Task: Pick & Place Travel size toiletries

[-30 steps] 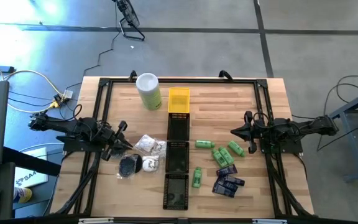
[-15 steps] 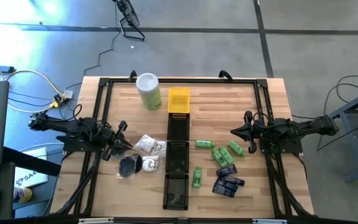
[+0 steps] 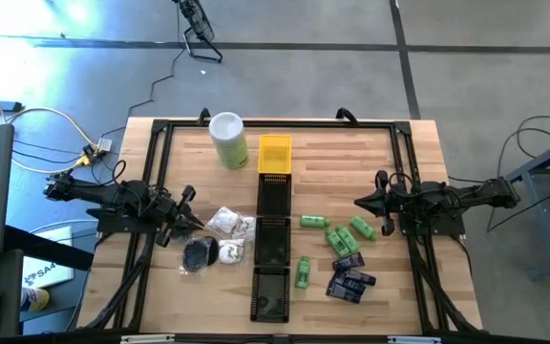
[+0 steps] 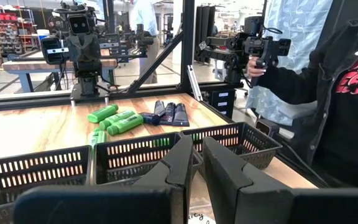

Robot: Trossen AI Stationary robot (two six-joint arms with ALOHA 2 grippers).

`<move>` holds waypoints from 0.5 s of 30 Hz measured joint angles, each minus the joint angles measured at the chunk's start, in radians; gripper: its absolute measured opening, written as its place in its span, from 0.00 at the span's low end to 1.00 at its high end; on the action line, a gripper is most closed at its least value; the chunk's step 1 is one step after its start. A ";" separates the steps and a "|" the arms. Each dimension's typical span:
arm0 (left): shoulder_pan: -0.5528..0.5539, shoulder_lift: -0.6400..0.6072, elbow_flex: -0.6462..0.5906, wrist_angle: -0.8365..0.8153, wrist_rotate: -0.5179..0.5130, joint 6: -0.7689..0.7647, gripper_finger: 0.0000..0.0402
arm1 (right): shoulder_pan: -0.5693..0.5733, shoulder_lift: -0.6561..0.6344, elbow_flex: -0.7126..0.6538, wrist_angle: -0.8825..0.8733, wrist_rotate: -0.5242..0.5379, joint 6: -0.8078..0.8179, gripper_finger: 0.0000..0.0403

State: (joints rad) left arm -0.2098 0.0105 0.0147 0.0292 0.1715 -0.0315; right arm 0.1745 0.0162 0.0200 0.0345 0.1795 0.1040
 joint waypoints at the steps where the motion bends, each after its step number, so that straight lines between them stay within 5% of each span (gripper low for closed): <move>1: 0.000 0.000 0.000 0.000 0.000 0.000 0.08 | 0.000 0.000 0.000 0.000 0.000 0.000 0.01; 15: 0.000 0.000 0.000 -0.001 -0.039 -0.004 0.08 | 0.000 0.000 0.000 0.000 0.005 -0.002 0.01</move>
State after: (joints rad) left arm -0.2100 0.0106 0.0147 0.0286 0.1329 -0.0350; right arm 0.1747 0.0162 0.0202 0.0346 0.1843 0.1020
